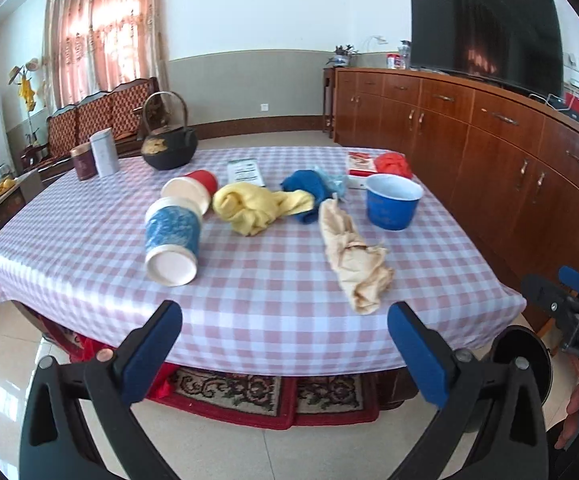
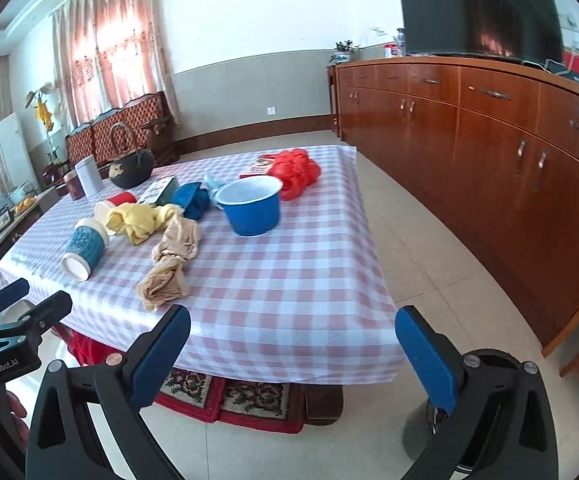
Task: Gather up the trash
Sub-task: 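Move both empty tools back toward the table, then grasp the beige cloth with the right tool while the left tool grasps the blue-and-white paper cup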
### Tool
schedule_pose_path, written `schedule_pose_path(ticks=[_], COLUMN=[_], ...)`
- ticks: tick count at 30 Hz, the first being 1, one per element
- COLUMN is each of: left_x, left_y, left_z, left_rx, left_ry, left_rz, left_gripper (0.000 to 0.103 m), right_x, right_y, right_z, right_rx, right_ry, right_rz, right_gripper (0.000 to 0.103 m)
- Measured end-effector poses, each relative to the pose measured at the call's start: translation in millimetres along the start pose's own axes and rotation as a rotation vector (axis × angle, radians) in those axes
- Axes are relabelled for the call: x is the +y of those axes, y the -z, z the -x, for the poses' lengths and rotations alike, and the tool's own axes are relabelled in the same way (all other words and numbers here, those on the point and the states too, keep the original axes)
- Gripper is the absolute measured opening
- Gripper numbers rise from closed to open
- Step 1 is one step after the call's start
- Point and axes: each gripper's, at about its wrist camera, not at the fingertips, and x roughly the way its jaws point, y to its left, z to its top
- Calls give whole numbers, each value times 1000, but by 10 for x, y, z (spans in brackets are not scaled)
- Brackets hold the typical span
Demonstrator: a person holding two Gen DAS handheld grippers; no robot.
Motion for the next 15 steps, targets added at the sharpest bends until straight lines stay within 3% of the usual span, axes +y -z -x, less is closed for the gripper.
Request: schedule_pose_path(ticks=[6, 15], left_x=[522, 920], left_y=[64, 28], left_z=[-139, -450], left_rx=[24, 42], left_ry=[-69, -82], left_rz=[82, 132], left_gripper=[103, 102], right_x=[621, 1124], right_y=[-63, -110], right_z=[-292, -735], right_rx=[26, 80], right_ry=[-71, -105], right_rz=[93, 156], right_gripper=[103, 103])
